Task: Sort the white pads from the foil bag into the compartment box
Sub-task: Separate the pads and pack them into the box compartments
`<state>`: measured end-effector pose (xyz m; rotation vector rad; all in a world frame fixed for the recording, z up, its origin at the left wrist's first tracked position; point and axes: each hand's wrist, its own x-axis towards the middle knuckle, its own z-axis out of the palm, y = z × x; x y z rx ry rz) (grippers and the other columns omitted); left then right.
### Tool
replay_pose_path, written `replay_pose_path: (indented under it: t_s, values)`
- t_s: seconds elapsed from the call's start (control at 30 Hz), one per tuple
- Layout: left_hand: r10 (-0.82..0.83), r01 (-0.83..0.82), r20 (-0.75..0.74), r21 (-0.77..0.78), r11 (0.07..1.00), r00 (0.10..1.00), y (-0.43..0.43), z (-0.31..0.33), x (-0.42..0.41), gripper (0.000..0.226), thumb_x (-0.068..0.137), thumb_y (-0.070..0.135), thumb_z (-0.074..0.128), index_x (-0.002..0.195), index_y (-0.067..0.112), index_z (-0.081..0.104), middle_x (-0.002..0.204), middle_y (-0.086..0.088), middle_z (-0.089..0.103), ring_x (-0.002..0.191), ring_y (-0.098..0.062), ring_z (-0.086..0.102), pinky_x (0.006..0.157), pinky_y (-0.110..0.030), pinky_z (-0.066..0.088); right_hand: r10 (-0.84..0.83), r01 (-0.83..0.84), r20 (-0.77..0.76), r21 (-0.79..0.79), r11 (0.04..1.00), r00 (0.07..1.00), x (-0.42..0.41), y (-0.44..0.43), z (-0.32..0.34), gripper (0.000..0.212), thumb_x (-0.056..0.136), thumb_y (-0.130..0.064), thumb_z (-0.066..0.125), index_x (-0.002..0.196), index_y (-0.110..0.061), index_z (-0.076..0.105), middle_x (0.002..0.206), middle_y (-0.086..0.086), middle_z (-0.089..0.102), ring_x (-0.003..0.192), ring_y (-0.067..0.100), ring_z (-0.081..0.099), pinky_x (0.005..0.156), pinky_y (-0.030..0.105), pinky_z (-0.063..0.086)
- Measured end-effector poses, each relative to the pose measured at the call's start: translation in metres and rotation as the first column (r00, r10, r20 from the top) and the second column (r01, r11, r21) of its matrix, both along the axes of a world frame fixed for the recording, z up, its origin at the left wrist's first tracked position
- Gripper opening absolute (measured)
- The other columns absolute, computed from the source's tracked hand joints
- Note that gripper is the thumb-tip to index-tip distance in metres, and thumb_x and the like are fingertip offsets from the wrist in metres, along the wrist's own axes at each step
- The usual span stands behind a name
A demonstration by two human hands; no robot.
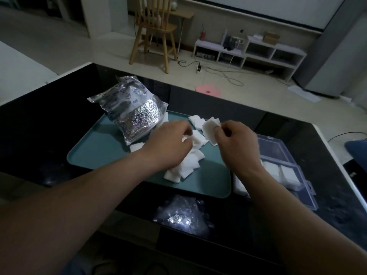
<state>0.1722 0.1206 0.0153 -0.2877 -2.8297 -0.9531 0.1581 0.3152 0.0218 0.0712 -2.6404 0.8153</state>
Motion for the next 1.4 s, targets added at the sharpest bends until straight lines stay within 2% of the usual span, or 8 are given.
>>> replay_pose_path:
  t_s: [0.13,0.27,0.47,0.67,0.73,0.93,1.2,1.4]
  values:
    - [-0.200,-0.050,0.331,0.617,0.785,0.922,0.033,0.003,0.020,0.058,0.098,0.051,0.056,0.151,0.036,0.035,0.124,0.000,0.062,0.111,-0.020,0.064,0.100,-0.044,0.053,0.019,-0.019,0.005,-0.078,0.997,1.000,0.032,0.004,0.006,0.022,0.098,-0.032,0.064,0.083,-0.018,0.072,0.075,-0.007,0.068,0.070,0.011,0.062,0.062,0.031,0.046]
    - [-0.338,-0.159,0.398,0.814,0.558,0.853,0.048,-0.004,0.028,0.052,0.104,0.041,0.053,0.152,0.033,0.034,0.127,-0.010,0.064,0.109,-0.024,0.067,0.081,-0.034,0.060,0.177,-0.156,0.148,-0.140,0.978,0.973,0.051,-0.005,0.004,0.012,0.097,-0.025,0.064,0.093,-0.022,0.075,0.078,-0.008,0.073,0.074,0.007,0.067,0.066,0.031,0.052]
    - [-0.366,-0.265,0.450,0.850,0.455,0.814,0.031,-0.004,0.023,0.026,0.106,0.021,0.043,0.124,0.014,0.061,0.099,-0.010,0.067,0.075,-0.019,0.065,0.058,-0.027,0.048,0.334,-0.244,0.276,-0.313,0.918,0.901,0.048,-0.003,0.001,0.019,0.099,-0.026,0.064,0.110,-0.031,0.077,0.087,-0.009,0.078,0.083,0.011,0.074,0.082,0.046,0.060]
    - [-0.384,-0.285,0.486,0.834,0.473,0.785,0.025,-0.008,0.024,0.028,0.106,0.012,0.042,0.120,0.013,0.065,0.090,-0.012,0.069,0.070,-0.024,0.063,0.060,-0.030,0.041,0.251,-0.170,0.339,-0.252,0.953,0.907,0.040,0.004,-0.006,0.032,0.091,-0.040,0.075,0.121,-0.035,0.065,0.107,-0.010,0.068,0.091,0.009,0.068,0.084,0.044,0.061]
    - [-0.394,-0.278,0.488,0.832,0.480,0.779,0.025,-0.008,0.023,0.026,0.106,0.013,0.042,0.116,0.015,0.066,0.089,-0.011,0.070,0.068,-0.023,0.062,0.060,-0.030,0.039,0.272,-0.181,0.343,-0.272,0.945,0.899,0.039,0.006,-0.003,0.022,0.093,-0.037,0.075,0.114,-0.034,0.069,0.097,-0.008,0.072,0.084,0.010,0.069,0.081,0.046,0.061]
    - [-0.378,-0.355,0.574,0.784,0.509,0.726,0.024,-0.005,0.025,0.022,0.104,0.031,0.053,0.117,0.023,0.068,0.090,-0.006,0.069,0.067,-0.020,0.061,0.058,-0.028,0.043,0.301,-0.176,0.390,-0.324,0.929,0.870,0.037,0.017,0.006,0.005,0.095,-0.025,0.075,0.097,-0.020,0.074,0.087,0.004,0.076,0.061,0.002,0.065,0.064,0.031,0.056]
    - [-0.575,-0.297,0.567,0.815,0.498,0.591,0.023,0.001,0.028,0.053,0.100,0.067,0.039,0.113,0.022,0.063,0.090,-0.008,0.066,0.068,-0.026,0.065,0.043,-0.022,0.039,0.554,-0.461,0.421,-0.309,0.832,0.718,0.037,0.024,0.024,0.016,0.102,-0.022,0.065,0.104,-0.030,0.079,0.095,0.005,0.077,0.089,0.019,0.070,0.083,0.033,0.053]
    - [-0.603,-0.279,0.568,0.815,0.508,0.560,0.023,0.000,0.031,0.055,0.100,0.070,0.033,0.101,0.024,0.063,0.085,-0.010,0.064,0.067,-0.025,0.063,0.048,-0.023,0.041,0.456,-0.398,0.249,-0.250,0.882,0.854,0.041,0.009,0.011,0.009,0.093,-0.020,0.075,0.094,-0.026,0.069,0.086,-0.008,0.073,0.080,0.007,0.067,0.075,0.028,0.053]
